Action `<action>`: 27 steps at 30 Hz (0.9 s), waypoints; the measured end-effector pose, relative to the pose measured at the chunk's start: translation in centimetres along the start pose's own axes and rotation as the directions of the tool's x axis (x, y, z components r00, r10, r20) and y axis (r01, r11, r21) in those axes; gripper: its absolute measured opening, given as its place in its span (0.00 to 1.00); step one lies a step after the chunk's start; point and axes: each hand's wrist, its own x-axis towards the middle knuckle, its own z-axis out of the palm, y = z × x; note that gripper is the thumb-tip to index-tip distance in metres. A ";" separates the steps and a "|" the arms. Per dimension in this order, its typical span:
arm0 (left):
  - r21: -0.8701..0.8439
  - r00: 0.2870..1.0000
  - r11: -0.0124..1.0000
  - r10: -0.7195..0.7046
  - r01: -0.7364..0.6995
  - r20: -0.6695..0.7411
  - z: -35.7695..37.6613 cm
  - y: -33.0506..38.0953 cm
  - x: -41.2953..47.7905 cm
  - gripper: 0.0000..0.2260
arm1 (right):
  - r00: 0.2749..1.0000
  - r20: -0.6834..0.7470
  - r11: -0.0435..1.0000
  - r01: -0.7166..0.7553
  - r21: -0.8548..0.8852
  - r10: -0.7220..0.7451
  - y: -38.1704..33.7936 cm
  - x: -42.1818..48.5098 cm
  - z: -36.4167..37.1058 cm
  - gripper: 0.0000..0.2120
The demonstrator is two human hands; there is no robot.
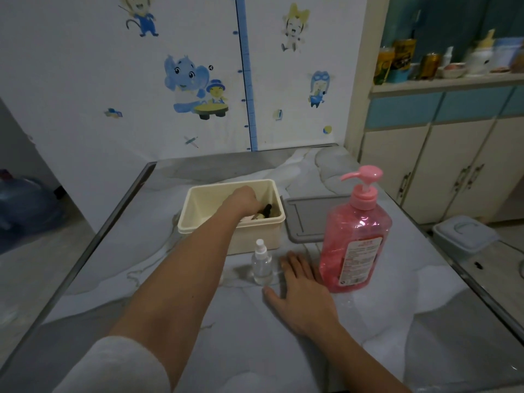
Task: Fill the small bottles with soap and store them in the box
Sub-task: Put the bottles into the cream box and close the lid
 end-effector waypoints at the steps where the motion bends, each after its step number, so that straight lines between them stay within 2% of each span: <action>1: -0.028 0.998 0.999 0.035 -0.037 -0.060 -0.4 -0.2 -0.4 0.12 | 1.000 0.005 1.000 0.004 0.001 -0.004 0.0 -0.1 -0.2 0.40; 5: -0.215 0.955 0.962 0.103 -0.166 -0.278 -2.4 -1.0 -3.3 0.13 | 0.999 0.040 1.000 0.003 0.015 -0.003 -0.2 -0.2 -0.6 0.40; 11: -0.412 0.879 0.840 0.149 -0.354 -0.452 -4.1 -3.7 -9.5 0.06 | 0.996 0.089 1.000 0.005 -0.007 -0.004 0.0 -0.1 -0.4 0.43; 18: -0.593 0.785 0.665 -0.018 -0.453 -0.619 -1.8 -8.2 -14.7 0.06 | 0.994 0.105 1.000 -0.012 -0.029 0.015 -0.2 -0.1 -0.4 0.43; 20: -0.632 0.784 0.644 -0.079 -0.431 -0.616 0.0 -9.3 -15.7 0.06 | 0.996 0.083 0.999 -0.011 -0.044 0.015 -0.2 -0.1 -0.5 0.41; 22: -0.687 0.823 0.619 -0.111 -0.382 -0.557 2.0 -9.8 -16.7 0.09 | 0.997 0.077 0.999 -0.001 -0.052 0.005 -0.3 -0.2 -0.6 0.41; 27: -0.774 0.921 0.581 -0.103 -0.250 -0.375 5.5 -10.1 -17.5 0.25 | 0.995 0.094 0.998 -0.007 -0.070 0.013 -0.2 -0.1 -0.5 0.42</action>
